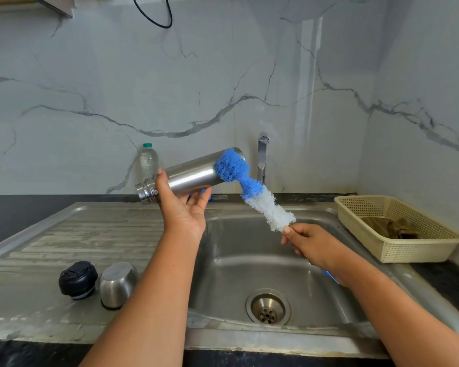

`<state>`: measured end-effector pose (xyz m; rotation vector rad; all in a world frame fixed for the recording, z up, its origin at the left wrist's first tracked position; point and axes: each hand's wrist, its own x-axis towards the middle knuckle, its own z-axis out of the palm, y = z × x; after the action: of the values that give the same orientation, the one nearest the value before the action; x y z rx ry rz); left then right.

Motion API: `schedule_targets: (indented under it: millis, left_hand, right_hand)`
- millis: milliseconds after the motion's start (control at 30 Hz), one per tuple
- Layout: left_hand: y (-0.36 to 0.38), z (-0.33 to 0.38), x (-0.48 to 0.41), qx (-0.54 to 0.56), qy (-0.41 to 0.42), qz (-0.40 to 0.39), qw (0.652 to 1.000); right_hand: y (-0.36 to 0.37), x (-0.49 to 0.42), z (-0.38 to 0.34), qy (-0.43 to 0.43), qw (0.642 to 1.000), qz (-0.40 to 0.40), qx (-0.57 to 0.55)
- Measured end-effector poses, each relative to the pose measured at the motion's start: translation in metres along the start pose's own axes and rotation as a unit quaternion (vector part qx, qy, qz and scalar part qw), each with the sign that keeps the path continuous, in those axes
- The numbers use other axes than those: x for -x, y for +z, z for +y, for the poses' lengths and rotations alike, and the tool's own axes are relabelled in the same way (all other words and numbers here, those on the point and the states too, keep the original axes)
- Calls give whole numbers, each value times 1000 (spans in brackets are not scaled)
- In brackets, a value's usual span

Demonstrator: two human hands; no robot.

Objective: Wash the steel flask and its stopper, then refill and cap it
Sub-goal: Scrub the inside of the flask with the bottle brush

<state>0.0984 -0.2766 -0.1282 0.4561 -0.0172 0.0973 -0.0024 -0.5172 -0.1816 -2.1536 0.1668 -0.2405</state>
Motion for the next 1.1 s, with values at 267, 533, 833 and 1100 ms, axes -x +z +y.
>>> schedule_targets:
  millis: [267, 533, 833, 1100]
  left_hand:
    - [4, -8, 2, -23, -12, 5, 1000]
    - [7, -16, 7, -84, -10, -9, 996]
    - [8, -15, 10, -93, -11, -17, 995]
    - [6, -3, 7, -10, -8, -17, 1000]
  right_hand:
    - [6, -5, -8, 0, 1000, 21, 9]
    - [11, -6, -18, 2, 999, 46, -19]
    - [17, -2, -20, 13, 999, 26, -34]
    - [11, 6, -17, 3, 1000, 9, 21]
